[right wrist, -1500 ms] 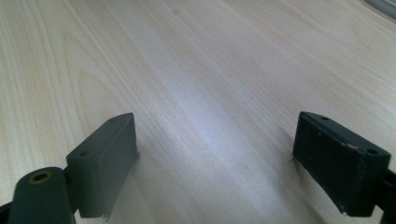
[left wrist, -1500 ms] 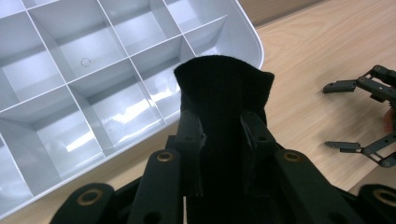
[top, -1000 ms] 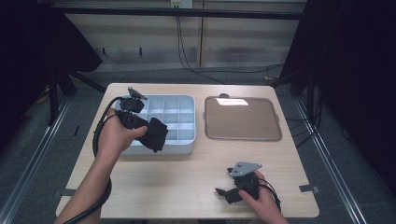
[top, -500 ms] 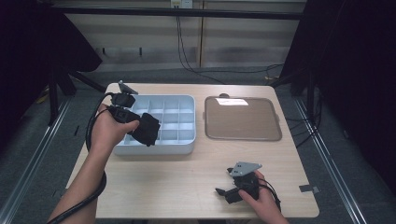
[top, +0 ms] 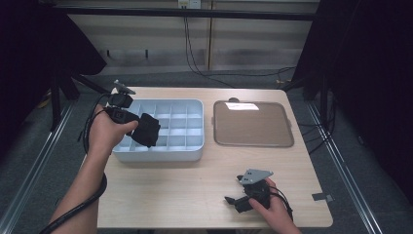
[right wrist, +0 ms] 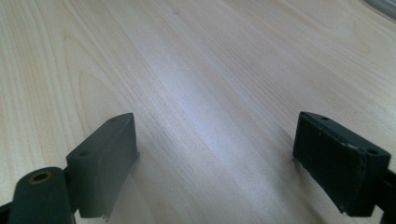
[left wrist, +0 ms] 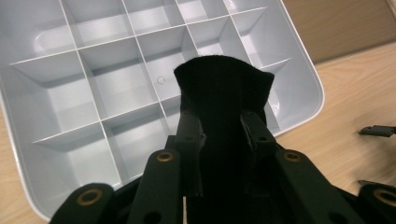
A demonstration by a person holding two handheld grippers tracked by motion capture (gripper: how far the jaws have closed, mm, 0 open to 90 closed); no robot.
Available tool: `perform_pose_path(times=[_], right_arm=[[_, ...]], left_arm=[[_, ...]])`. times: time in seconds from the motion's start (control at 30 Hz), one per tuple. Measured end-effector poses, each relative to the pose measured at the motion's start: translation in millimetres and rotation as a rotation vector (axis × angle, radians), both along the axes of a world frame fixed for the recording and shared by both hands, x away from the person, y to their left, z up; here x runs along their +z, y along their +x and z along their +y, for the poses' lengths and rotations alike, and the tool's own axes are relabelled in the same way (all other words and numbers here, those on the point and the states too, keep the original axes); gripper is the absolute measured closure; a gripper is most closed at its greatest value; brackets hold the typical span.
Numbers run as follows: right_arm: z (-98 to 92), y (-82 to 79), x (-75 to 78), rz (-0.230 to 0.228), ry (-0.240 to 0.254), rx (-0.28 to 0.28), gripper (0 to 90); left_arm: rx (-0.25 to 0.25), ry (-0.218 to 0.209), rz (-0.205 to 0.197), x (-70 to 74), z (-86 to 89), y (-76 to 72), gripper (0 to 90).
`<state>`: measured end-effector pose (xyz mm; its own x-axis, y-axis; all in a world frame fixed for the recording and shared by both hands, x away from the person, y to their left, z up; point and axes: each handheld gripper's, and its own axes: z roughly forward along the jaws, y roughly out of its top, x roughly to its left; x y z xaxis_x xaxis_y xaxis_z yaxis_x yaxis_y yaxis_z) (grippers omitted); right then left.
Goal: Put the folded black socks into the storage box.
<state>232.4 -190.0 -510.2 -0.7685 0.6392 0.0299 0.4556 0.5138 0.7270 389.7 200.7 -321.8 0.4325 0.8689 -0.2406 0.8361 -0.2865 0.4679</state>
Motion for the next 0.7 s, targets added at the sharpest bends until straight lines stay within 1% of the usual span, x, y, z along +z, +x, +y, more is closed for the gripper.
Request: perform_pose_path(times=[0.17, 0.23, 0.33, 0.47, 0.5, 0.57, 0.6, 0.63, 0.67, 0.7], right_arm=[[-0.2, 0.2, 0.0, -0.005, -0.002, -0.001, 13.2], [0.0, 0.0, 0.0, 0.0, 0.0, 0.0, 13.2], [0.0, 0.0, 0.0, 0.0, 0.0, 0.0, 13.2], [-0.2, 0.2, 0.0, -0.006, -0.002, -0.001, 13.2], [0.0, 0.0, 0.0, 0.0, 0.0, 0.0, 13.2], [-0.1, 0.0, 0.0, -0.002, -0.001, -0.001, 13.2], [0.0, 0.1, 0.0, -0.001, 0.0, 0.0, 13.2], [0.0, 0.0, 0.0, 0.0, 0.0, 0.0, 13.2], [0.0, 0.0, 0.0, 0.0, 0.0, 0.0, 13.2], [0.0, 0.0, 0.0, 0.0, 0.0, 0.0, 13.2]], left_arm=[[0.023, 0.002, -0.004, -1.5, 8.1, 4.9, 72.2], [0.029, 0.0, 0.002, -2.7, 10.7, 6.5, 72.2], [0.025, 0.006, -0.002, -3.9, 14.1, 8.4, 72.2], [0.036, 0.009, -0.001, -7.3, 18.7, 10.5, 72.2], [0.036, 0.011, 0.003, -8.2, 19.5, 10.8, 72.2], [0.038, 0.021, -0.002, -10.4, 20.9, 11.7, 72.2], [0.041, 0.023, 0.003, -11.8, 22.2, 12.4, 72.2], [0.049, 0.018, 0.002, -13.2, 23.2, 12.9, 72.1], [0.044, 0.022, 0.0, -13.9, 24.8, 13.6, 72.2], [0.051, 0.02, 0.001, -15.0, 26.0, 14.0, 72.1]])
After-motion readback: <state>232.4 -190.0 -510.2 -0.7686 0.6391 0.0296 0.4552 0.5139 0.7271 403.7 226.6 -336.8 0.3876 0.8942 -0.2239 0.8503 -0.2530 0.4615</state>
